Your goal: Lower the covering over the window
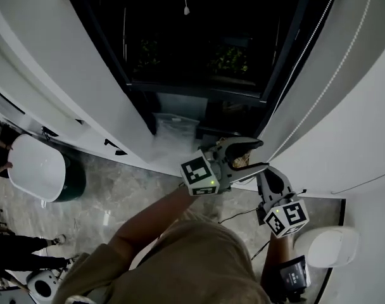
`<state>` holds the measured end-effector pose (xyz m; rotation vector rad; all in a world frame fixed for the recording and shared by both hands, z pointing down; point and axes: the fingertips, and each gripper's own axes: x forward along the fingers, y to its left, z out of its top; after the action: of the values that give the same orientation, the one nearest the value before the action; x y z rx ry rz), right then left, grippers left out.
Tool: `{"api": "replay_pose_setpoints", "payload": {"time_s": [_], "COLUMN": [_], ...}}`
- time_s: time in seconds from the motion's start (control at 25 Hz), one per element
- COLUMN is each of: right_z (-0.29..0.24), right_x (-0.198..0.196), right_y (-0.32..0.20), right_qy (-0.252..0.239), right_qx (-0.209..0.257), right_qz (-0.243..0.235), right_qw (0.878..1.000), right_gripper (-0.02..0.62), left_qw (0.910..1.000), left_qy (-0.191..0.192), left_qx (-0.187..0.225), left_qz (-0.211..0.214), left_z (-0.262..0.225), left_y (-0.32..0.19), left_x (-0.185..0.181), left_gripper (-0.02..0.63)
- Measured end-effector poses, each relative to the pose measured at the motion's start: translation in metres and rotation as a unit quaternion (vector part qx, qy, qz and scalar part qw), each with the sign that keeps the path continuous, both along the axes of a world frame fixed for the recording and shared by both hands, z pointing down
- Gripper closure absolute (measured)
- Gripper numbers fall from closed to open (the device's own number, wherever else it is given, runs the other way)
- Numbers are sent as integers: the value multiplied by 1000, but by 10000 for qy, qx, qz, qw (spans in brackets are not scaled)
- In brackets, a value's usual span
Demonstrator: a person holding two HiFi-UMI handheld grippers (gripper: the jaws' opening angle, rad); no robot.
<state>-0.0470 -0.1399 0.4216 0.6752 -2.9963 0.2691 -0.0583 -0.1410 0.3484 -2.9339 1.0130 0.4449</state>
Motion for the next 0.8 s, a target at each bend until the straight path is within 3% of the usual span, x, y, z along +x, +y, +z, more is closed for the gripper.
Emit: {"api": "replay_pose_setpoints", "payload": {"time_s": [0.08, 0.12, 0.24, 0.32, 0.36, 0.52, 0.64, 0.68, 0.72, 0.76, 0.8], "right_z": [-2, -3, 0, -9, -20, -72, -78, -75, -73, -73, -74], "right_x": [-1, -2, 3, 14, 21, 29, 20, 18, 17, 16, 16], "right_y": [3, 6, 18, 17, 12, -5, -9, -9, -10, -11, -11], "right_qy": [39, 78, 140, -144, -347, -875, -688, -586, -548, -589, -672], "right_qx": [153, 239, 173, -71, -101, 356, 718, 781, 800, 764, 695], "right_qz": [-32, -91, -568, -734, -643, -93, 72, 105, 118, 113, 112], "right_qw": [9999, 9996, 9981, 9972, 9973, 9955, 9950, 9952, 9952, 9953, 9953], "right_gripper": [589, 589, 577, 412, 410, 411, 423, 448, 530, 572, 577], "left_qw": [9995, 9992, 9998, 9999, 9996, 9976, 9968, 9968, 9968, 9968, 9969], "left_qy": [-301, -374, -138, -159, -257, -638, -683, -656, -632, -623, -600], "left_qx": [59, 13, -96, -26, -25, -243, -374, -420, -450, -459, -457], "left_qz": [72, 110, 110, -60, -104, 55, 164, 176, 182, 190, 203], "left_z": [-11, -10, -5, 1, 7, 49, 73, 77, 78, 77, 76], "left_y": [-5, -6, -6, -6, -5, 1, 15, 19, 21, 21, 21], "left_x": [16, 21, 21, 15, 14, 27, 39, 42, 43, 42, 38], "left_gripper": [433, 578, 581, 581, 583, 583, 583, 583, 581, 581, 581]}}
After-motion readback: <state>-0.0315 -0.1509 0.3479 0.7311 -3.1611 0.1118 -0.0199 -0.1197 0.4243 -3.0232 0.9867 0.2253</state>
